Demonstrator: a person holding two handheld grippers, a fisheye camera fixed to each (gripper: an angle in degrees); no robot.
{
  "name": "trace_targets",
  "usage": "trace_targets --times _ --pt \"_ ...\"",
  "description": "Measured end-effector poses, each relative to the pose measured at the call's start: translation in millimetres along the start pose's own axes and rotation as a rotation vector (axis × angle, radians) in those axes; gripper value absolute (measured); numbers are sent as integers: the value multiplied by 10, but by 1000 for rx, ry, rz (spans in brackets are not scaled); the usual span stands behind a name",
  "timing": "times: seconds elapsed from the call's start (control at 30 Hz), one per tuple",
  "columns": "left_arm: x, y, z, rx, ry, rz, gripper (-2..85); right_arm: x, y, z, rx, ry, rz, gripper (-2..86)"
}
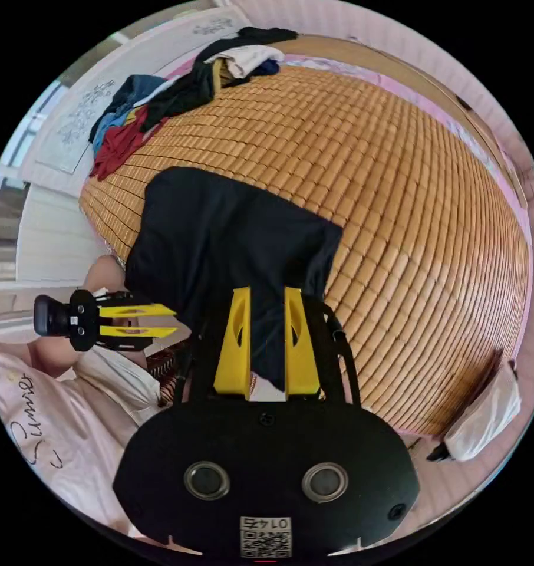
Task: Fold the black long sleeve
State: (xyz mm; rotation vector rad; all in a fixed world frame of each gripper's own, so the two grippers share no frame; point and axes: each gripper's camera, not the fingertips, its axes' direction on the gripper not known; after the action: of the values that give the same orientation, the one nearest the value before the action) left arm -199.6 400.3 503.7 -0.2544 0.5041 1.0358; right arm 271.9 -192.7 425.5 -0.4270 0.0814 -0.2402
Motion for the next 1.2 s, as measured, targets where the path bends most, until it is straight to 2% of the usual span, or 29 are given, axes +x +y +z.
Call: trace_targets --times 0.07,0.2,0.3,0.37,0.5,0.6,0.67,0.73,0.83,0.9,1.0,1.1,1.2 --pt "169 -103 197 -66 47 42 135 270 452 209 -64 -63 113 146" --pt "420 -201 460 -121 84 118 176 496 796 462 -104 -108 194 132" --pt "549 -265 619 -156 70 139 186 614 899 451 -56 -76 191 68" --pt "620 -323 700 -175 77 142 194 697 969 426 -40 -161 149 24" --pt "721 -366 769 -161 45 160 195 862 1123 253 62 -332 106 7" --pt "779 -409 801 -173 15 157 175 1012 1218 112 177 -602 59 2" --pt "758 -417 753 -141 -101 98 103 1109 1265 99 238 -739 20 2" --pt "708 -396 725 -120 -132 74 22 1255 1337 124 295 -782 47 3" --pt "609 -374 712 -130 -64 38 5 1593 1518 273 385 -881 162 12" --pt "588 -360 676 -113 -50 35 0 1752 1631 407 414 -879 236 27" --pt "603 -355 602 -92 -38 69 -4 1953 1690 697 403 -907 358 125" --pt "615 -357 539 -82 -10 93 -5 2078 1616 938 489 -1107 429 168" --pt "653 -366 508 -80 17 121 -6 2100 1432 993 510 -1032 464 153"
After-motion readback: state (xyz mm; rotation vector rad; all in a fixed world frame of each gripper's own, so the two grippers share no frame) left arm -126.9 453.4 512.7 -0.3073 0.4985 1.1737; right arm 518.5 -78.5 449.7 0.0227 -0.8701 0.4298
